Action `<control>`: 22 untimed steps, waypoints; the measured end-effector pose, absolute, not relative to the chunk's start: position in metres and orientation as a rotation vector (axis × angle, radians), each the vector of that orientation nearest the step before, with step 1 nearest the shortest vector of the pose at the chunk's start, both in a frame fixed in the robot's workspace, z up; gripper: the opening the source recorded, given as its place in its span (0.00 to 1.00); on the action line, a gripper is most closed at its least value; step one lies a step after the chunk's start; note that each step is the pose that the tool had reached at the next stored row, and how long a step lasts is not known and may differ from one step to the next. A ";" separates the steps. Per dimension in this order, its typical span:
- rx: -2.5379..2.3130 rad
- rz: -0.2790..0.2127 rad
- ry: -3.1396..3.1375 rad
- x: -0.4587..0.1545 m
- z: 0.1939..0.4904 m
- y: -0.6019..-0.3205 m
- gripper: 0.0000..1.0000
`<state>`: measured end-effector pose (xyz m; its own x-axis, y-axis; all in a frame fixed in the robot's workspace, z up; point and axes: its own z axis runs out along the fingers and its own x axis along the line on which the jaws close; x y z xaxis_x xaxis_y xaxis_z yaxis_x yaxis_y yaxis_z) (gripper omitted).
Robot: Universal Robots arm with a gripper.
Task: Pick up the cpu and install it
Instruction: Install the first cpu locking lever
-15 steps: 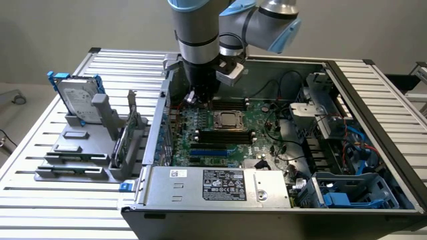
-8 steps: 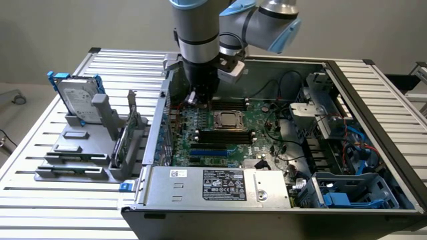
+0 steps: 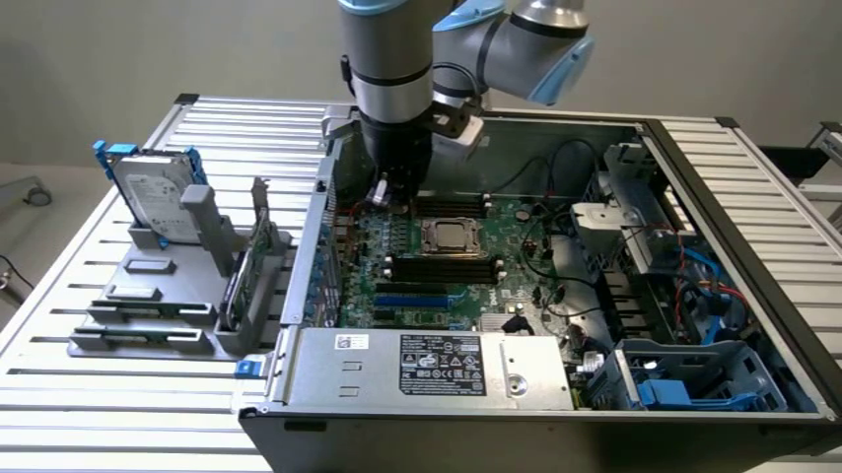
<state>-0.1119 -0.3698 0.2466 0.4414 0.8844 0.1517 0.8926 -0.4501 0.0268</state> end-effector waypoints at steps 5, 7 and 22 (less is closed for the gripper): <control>-2.610 -0.222 -1.647 -0.112 0.247 -0.365 0.11; -2.608 -0.226 -1.659 -0.112 0.246 -0.362 0.11; -2.638 -0.164 -1.792 -0.112 0.239 -0.344 0.11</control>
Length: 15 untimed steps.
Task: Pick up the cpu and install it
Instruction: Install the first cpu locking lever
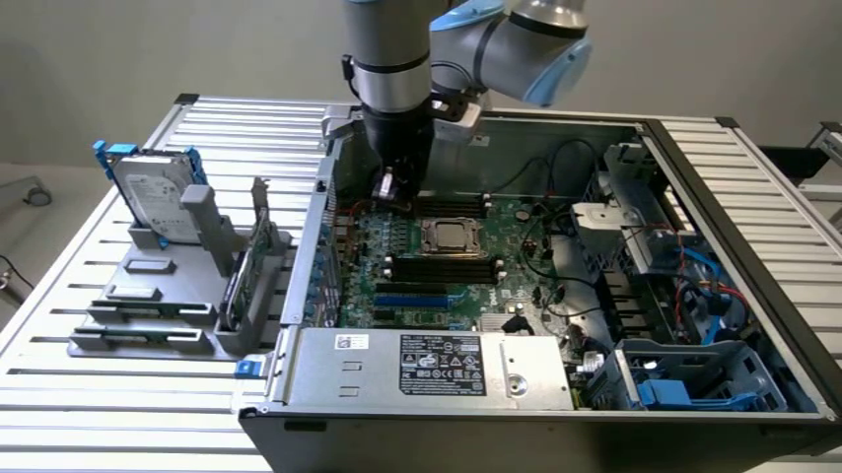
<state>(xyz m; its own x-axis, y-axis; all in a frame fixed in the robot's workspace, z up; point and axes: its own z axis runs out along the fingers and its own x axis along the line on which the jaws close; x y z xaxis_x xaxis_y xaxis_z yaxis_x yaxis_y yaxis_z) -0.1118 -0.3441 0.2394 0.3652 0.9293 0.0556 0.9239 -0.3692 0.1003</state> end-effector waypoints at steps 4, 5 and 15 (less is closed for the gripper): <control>2.514 0.124 1.738 -0.112 0.239 -0.341 0.11; 2.504 0.118 1.746 -0.112 0.239 -0.340 0.11; 2.401 0.098 1.873 -0.113 0.239 -0.338 0.11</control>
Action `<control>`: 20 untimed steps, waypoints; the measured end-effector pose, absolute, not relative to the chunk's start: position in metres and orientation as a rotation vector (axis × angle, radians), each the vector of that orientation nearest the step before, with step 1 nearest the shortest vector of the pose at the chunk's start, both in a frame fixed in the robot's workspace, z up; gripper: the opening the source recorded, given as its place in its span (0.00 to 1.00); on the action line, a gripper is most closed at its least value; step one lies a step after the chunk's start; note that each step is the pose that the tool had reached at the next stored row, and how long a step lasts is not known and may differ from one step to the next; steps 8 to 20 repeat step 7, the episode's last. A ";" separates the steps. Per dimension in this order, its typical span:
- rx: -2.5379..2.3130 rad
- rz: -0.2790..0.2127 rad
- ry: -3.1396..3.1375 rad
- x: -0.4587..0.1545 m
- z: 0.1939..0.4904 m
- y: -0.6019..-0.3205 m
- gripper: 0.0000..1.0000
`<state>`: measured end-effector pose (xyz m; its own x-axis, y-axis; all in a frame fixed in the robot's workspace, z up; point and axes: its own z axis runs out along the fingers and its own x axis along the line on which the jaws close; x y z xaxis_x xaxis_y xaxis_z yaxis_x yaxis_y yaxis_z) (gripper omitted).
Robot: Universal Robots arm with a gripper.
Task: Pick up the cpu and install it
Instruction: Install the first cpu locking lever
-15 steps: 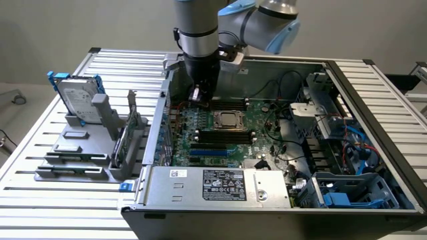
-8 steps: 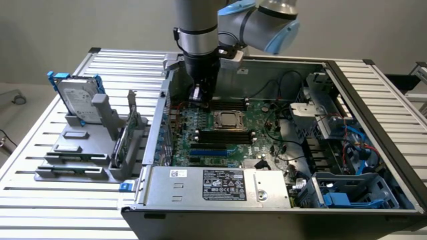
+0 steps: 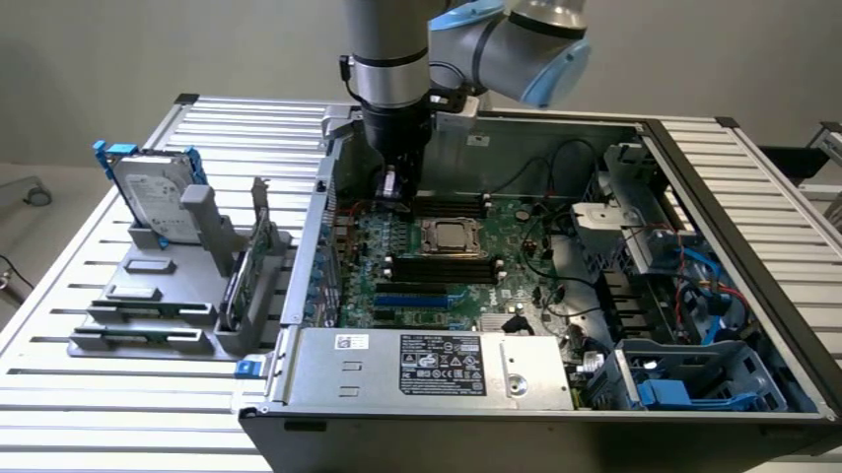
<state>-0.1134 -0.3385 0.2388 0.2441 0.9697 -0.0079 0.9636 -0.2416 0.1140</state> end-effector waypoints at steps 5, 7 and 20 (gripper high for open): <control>2.400 0.094 1.877 -0.113 0.239 -0.339 0.11; 2.400 0.094 1.877 -0.113 0.239 -0.339 0.11; 2.400 0.094 1.877 -0.113 0.239 -0.339 0.11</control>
